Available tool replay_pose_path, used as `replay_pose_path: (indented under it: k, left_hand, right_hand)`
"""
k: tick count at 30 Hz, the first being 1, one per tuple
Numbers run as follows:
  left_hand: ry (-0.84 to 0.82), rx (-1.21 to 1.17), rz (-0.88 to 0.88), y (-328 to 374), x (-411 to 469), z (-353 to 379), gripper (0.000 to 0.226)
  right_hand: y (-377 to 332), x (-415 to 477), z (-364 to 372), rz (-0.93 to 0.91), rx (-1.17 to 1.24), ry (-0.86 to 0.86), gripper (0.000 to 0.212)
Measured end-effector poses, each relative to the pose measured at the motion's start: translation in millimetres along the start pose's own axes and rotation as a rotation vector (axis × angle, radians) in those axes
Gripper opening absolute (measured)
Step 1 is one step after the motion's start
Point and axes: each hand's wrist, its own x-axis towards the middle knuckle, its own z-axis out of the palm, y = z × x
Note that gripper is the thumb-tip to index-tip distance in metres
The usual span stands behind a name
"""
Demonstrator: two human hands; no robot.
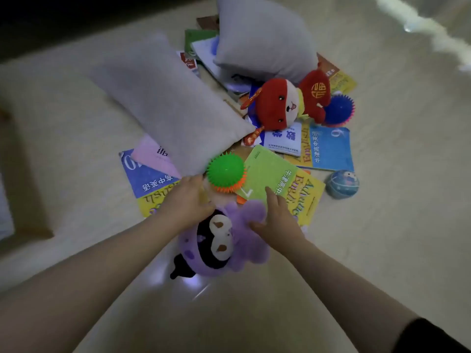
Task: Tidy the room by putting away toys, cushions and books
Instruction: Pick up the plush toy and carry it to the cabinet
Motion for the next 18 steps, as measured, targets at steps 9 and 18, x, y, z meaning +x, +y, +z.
replay_pose_path:
  k: [9, 18]
  left_hand:
    - [0.105, -0.043, 0.049, 2, 59, 31, 0.083]
    - [0.108, -0.032, 0.064, 14, 79, 45, 0.100]
  right_hand:
    - [14, 63, 12, -0.035, -0.165, -0.052, 0.055]
    - [27, 61, 31, -0.112, -0.125, -0.014, 0.056]
